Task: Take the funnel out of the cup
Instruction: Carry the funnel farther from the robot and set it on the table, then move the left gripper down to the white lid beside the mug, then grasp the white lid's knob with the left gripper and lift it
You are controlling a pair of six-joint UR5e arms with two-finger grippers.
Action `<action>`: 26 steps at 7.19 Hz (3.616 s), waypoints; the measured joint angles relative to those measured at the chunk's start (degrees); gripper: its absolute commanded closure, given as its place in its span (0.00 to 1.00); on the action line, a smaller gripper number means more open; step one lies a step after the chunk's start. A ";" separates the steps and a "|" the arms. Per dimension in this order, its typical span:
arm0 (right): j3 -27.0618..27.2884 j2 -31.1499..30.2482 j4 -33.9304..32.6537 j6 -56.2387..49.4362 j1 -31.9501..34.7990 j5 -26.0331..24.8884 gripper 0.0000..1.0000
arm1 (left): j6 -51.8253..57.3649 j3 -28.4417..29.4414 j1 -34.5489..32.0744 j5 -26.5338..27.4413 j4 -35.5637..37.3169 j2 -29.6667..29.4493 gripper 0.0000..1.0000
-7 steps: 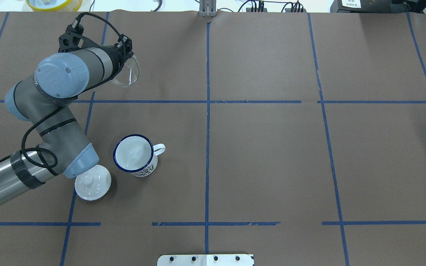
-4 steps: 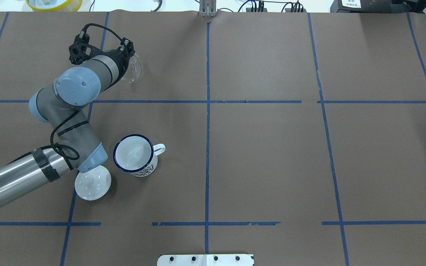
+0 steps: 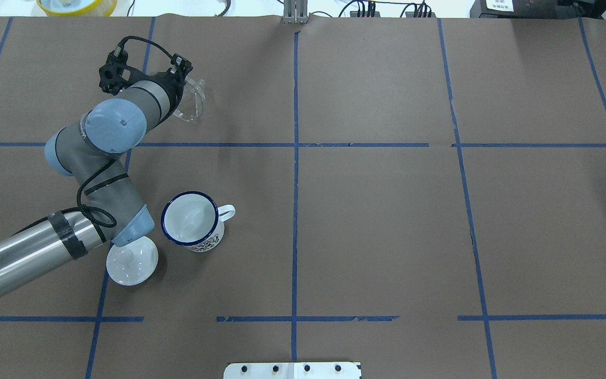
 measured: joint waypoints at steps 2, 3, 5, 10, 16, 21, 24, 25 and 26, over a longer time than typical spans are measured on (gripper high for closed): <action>-0.01 0.00 0.00 0.00 0.00 0.00 0.00 | 4.59 -4.82 -0.18 -1.03 0.68 1.83 0.00; -0.01 0.00 0.00 0.00 0.00 0.00 0.00 | 8.92 -9.59 -0.39 -4.18 1.67 4.41 0.00; -0.01 0.00 0.00 0.00 0.00 0.00 0.00 | 21.08 -24.06 -1.09 -14.81 10.31 12.28 0.00; -0.01 0.00 0.00 0.00 0.00 0.00 0.00 | 48.53 -51.76 -3.21 -33.49 35.01 31.30 0.00; -0.01 0.00 0.00 0.00 0.00 0.00 0.00 | 45.49 -45.47 9.44 -36.03 32.19 34.07 0.16; -0.01 0.00 0.00 0.00 0.00 0.00 0.00 | 43.38 -38.99 11.46 -34.34 30.01 30.10 0.21; -0.01 0.00 0.00 0.00 0.00 0.00 0.00 | 43.37 -39.16 12.80 -34.35 30.03 30.17 0.29; -0.01 0.00 0.00 0.00 0.00 0.00 0.00 | 43.36 -39.35 12.95 -34.39 30.09 30.29 0.32; -0.01 0.00 0.00 0.00 0.00 0.00 0.00 | 43.35 -39.49 12.97 -34.41 30.15 30.52 0.32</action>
